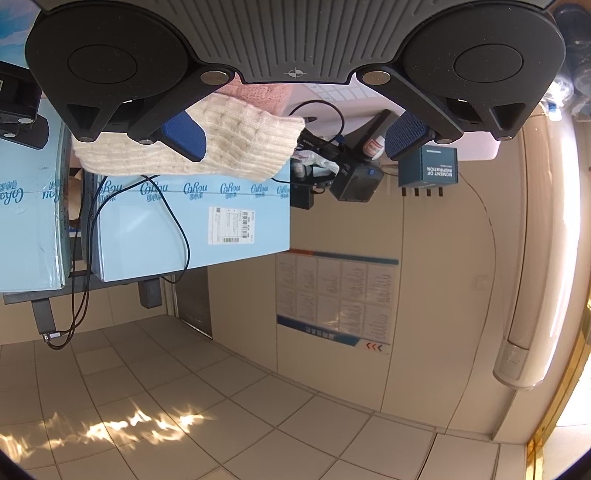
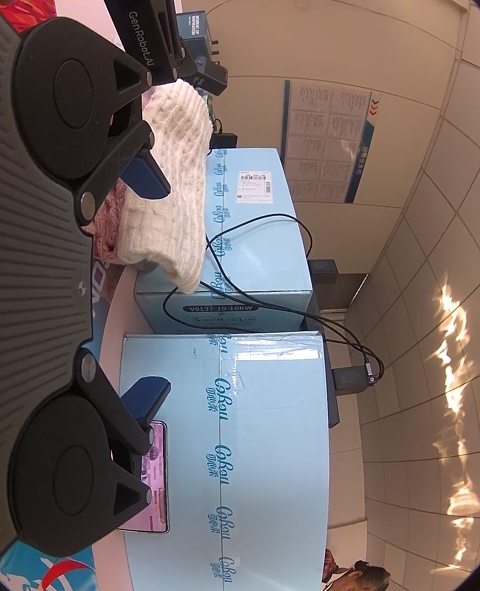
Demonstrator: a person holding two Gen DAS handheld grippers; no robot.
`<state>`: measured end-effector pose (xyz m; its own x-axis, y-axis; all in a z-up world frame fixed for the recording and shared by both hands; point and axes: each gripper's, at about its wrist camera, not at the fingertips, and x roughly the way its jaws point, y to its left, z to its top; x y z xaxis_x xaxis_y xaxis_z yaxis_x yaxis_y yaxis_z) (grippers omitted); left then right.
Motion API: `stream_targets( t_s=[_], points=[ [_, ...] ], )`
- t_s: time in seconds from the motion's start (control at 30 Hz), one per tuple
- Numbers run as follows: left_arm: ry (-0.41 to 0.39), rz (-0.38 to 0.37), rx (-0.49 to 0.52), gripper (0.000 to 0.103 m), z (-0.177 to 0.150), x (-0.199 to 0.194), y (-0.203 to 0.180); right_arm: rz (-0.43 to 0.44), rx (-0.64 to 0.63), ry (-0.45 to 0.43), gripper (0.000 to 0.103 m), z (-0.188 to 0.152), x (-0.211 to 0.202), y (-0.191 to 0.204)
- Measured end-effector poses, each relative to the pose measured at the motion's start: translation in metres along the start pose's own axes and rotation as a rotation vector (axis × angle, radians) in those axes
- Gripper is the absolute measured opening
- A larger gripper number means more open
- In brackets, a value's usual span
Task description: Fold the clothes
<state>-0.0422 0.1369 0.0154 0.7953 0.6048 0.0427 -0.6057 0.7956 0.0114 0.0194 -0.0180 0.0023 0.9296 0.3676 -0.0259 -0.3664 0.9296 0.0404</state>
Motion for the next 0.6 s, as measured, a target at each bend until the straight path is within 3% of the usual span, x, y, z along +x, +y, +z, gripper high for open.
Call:
stream_targets(
  t_s=[0.6],
  points=[
    [0.022, -0.026, 0.006, 0.103, -0.0006, 0.0032, -0.0006, -0.002, 0.000, 0.018, 0.103, -0.0011, 0.0028, 0.0004]
  ],
)
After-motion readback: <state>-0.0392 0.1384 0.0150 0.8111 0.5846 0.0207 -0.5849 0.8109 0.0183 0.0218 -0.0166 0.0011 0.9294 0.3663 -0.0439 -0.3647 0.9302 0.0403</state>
